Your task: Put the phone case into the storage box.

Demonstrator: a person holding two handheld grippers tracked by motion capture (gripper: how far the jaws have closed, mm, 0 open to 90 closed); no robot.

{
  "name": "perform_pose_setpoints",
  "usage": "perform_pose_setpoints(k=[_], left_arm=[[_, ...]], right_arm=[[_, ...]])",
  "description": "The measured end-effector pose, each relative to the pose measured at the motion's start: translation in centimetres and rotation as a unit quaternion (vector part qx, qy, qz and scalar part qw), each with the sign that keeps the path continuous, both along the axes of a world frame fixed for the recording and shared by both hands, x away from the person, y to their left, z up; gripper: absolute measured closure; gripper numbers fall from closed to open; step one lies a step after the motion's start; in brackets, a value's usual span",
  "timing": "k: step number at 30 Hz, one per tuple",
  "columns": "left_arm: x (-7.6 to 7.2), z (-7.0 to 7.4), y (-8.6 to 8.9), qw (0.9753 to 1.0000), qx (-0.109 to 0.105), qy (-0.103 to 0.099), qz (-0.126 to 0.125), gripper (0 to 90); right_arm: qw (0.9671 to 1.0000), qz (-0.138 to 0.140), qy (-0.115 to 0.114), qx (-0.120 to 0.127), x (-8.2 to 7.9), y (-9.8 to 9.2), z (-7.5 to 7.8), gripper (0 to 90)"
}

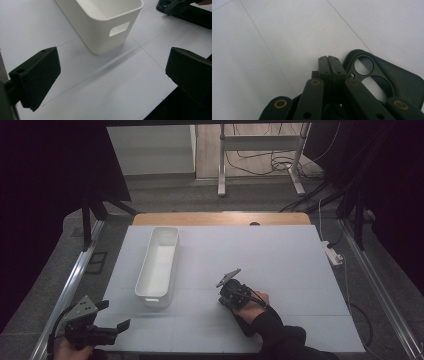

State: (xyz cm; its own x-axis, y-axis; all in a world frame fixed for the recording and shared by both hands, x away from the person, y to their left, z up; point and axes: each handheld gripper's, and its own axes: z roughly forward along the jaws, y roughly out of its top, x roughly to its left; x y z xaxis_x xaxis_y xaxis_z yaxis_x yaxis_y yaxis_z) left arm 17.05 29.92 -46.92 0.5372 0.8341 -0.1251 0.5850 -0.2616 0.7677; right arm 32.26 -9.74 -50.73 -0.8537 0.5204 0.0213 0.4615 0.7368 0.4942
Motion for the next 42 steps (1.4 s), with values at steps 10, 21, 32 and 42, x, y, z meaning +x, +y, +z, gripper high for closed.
perform_pose_setpoints(k=[10,21,32,42], left_arm=[[0.0,0.0,0.0,1.0000,0.000,0.000,0.000,0.4],[0.0,0.0,0.0,1.0000,0.000,0.001,0.001,0.4],[0.0,0.0,0.0,1.0000,0.001,0.000,0.000,0.4],[0.0,0.0,-0.1,1.0000,0.002,0.000,0.001,0.4]], right_arm=[[0.9996,-0.004,-0.014,0.024,-1.1,-0.6,1.9,73.9],[0.9984,-0.044,-0.032,0.012,-2.1,-1.9,3.2,35.9],[0.9966,-0.073,-0.033,0.017,-2.7,-4.1,3.6,12.9],[0.9952,-0.091,-0.035,0.008,-3.4,-5.7,3.4,0.0]])
